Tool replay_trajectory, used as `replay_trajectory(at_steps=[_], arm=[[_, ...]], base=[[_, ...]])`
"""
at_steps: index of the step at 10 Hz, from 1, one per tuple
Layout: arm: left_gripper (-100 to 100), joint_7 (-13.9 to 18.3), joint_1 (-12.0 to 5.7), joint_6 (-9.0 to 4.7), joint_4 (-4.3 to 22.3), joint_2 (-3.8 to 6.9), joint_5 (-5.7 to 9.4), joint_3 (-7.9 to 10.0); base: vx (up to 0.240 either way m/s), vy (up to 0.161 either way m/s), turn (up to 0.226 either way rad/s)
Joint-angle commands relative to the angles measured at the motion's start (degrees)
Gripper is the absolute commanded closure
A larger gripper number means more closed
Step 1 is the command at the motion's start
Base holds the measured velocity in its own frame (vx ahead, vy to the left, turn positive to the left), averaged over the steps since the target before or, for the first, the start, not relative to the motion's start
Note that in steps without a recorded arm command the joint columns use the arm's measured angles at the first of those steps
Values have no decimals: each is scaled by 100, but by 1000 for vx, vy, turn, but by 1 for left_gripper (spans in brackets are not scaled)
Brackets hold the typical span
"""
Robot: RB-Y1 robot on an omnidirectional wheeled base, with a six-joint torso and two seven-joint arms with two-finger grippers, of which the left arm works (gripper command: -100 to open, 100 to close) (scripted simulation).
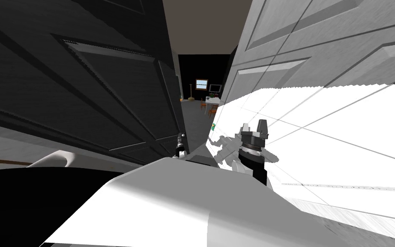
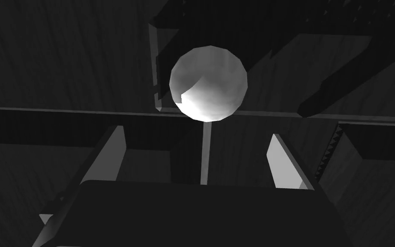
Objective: Push the door open
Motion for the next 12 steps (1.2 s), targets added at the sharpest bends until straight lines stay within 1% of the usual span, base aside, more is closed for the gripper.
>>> replay_trajectory(at_steps=[1, 2, 3, 4, 9, 10, 11, 12], arm=[[-100, -40, -97, -136, 170, -167, 131, -33], [-100, -46, -108, -153, 189, -198, 147, -37], [-100, -37, -48, -122, 159, -150, 127, -23], [100, -37, -48, -122, 159, -150, 127, -23], [100, -37, -48, -122, 159, -150, 127, -23], [100, -117, -26, -147, 106, -23, 223, 102], [100, -117, -26, -147, 106, -23, 223, 102], [100, -173, -11, -171, 64, 53, 294, 196]], base=[[157, 21, -68], [161, 10, -54], [57, 1, -7], [-12, 0, 8], [-9, 0, -2], [69, 123, -39], [99, 130, -39], [119, 122, 14]])
